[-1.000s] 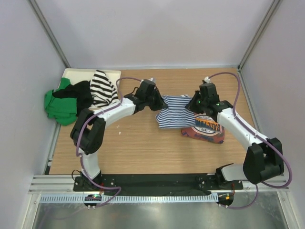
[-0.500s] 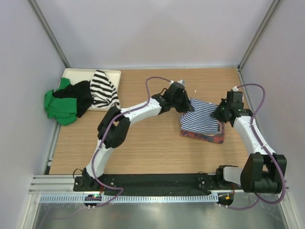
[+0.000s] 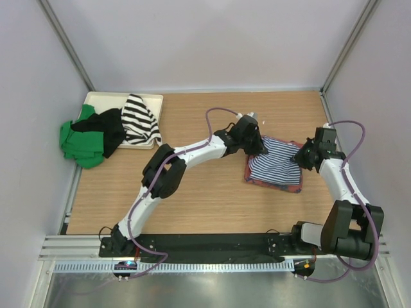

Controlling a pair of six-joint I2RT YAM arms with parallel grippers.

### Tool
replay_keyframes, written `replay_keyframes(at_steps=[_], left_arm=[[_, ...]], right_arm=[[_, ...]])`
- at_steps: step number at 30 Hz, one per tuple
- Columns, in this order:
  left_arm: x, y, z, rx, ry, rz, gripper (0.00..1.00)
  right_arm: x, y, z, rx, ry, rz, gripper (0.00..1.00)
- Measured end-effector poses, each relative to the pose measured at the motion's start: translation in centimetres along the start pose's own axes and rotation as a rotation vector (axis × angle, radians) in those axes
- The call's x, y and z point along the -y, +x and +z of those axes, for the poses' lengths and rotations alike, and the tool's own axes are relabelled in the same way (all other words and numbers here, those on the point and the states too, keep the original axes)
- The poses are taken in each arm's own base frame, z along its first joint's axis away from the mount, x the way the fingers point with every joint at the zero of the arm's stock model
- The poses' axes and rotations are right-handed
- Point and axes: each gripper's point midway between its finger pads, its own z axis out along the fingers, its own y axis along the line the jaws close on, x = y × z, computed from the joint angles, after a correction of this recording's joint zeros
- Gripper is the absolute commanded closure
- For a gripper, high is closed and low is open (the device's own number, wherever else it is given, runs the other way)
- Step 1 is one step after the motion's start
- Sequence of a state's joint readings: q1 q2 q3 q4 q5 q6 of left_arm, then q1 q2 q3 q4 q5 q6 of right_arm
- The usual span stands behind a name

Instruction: Fold and stack the tank tops

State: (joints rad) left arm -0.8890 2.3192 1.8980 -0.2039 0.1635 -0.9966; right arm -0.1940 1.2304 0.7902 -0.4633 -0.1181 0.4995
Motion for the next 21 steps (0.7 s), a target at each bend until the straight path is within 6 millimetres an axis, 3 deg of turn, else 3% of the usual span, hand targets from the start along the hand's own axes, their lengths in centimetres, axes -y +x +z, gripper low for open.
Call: replay_keyframes(at_steps=[2, 4, 5, 6, 8, 9, 12, 15, 19, 21], left_arm=[[-0.2, -0.1, 0.4, 0.005, -0.004, 0.0, 1.0], [-0.4, -0.1, 0.9, 0.006, -0.007, 0.0, 0.98], [-0.5, -0.1, 1.2, 0.005, -0.008, 0.0, 0.96], [-0.6, 0.0, 1.5, 0.005, -0.009, 0.0, 0.89], [-1.2, 0.2, 2.1, 0.0, -0.019, 0.001, 0.76], [-1.5, 0.3, 2.3, 0.0, -0.028, 0.001, 0.63], [-2.4, 0.4, 2.4, 0.009, -0.057, 0.008, 0.43], [-3.2, 0.0, 2.1, 0.035, -0.095, 0.031, 0.31], [-3.2, -1.2, 0.2, 0.081, -0.148, 0.069, 0.3], [-2.3, -2.3, -1.5, 0.116, -0.157, 0.092, 0.31]], right_arm=[[0.2, -0.1, 0.3, 0.001, 0.005, 0.008, 0.95], [0.4, -0.3, 0.8, 0.006, 0.016, 0.018, 0.8], [0.7, -0.4, 1.0, 0.011, 0.027, 0.023, 0.62], [0.9, -0.5, 1.3, 0.016, 0.039, 0.036, 0.38], [1.7, -0.8, 1.8, 0.036, 0.078, 0.045, 0.28], [2.2, -1.0, 1.9, 0.047, 0.1, 0.053, 0.23], [3.2, -1.7, 2.0, 0.08, 0.149, 0.076, 0.19], [3.7, -2.3, 1.8, 0.109, 0.177, 0.087, 0.19], [3.7, -3.4, 0.4, 0.165, 0.192, 0.091, 0.21], [3.3, -4.3, -1.0, 0.213, 0.181, 0.088, 0.26]])
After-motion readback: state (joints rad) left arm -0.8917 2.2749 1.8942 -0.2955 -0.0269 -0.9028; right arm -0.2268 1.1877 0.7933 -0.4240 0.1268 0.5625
